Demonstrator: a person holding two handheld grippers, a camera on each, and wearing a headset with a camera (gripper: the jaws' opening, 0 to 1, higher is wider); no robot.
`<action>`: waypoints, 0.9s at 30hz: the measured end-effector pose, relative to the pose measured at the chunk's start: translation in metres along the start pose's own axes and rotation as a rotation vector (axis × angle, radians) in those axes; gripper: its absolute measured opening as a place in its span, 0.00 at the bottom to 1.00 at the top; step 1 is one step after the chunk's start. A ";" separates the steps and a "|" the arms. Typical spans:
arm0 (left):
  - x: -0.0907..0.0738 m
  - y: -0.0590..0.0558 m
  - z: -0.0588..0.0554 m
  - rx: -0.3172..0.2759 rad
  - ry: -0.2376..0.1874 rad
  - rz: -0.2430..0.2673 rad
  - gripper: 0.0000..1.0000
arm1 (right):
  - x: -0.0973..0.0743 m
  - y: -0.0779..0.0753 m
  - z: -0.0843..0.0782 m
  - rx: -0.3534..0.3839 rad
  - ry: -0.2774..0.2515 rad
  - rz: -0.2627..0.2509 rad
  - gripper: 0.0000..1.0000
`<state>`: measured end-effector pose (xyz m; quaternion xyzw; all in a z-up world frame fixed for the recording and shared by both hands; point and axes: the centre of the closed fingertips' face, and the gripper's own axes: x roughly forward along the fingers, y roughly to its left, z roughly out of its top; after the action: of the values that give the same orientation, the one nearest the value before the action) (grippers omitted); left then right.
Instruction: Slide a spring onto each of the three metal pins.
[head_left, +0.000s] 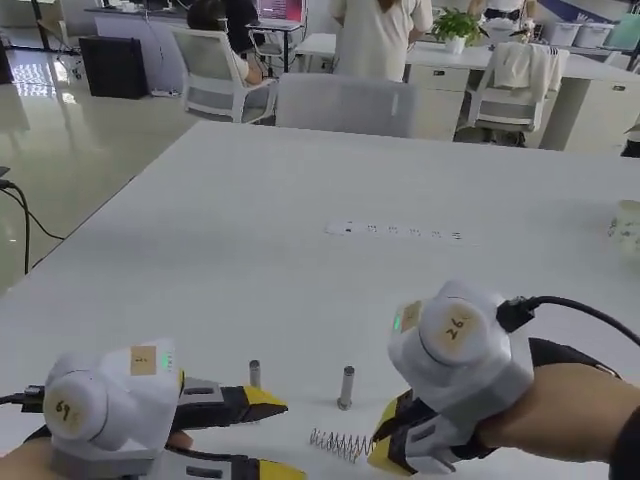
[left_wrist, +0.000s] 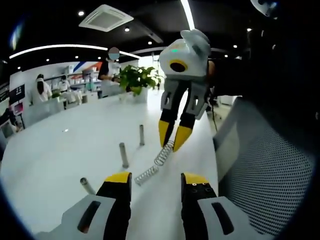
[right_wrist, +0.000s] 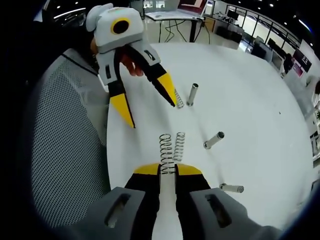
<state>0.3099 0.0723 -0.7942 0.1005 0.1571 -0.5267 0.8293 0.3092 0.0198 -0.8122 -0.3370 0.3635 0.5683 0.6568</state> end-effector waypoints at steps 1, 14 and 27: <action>0.001 -0.001 0.001 0.005 0.002 -0.007 0.33 | 0.000 0.001 0.001 -0.004 0.000 0.002 0.08; 0.012 -0.012 -0.003 0.060 0.035 -0.070 0.27 | 0.004 0.010 0.010 -0.057 0.010 0.039 0.08; 0.016 -0.018 -0.001 0.103 0.036 -0.100 0.15 | 0.007 0.018 0.017 -0.099 0.027 0.068 0.08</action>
<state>0.2995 0.0510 -0.8014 0.1448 0.1495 -0.5729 0.7927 0.2938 0.0402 -0.8100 -0.3640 0.3551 0.6030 0.6147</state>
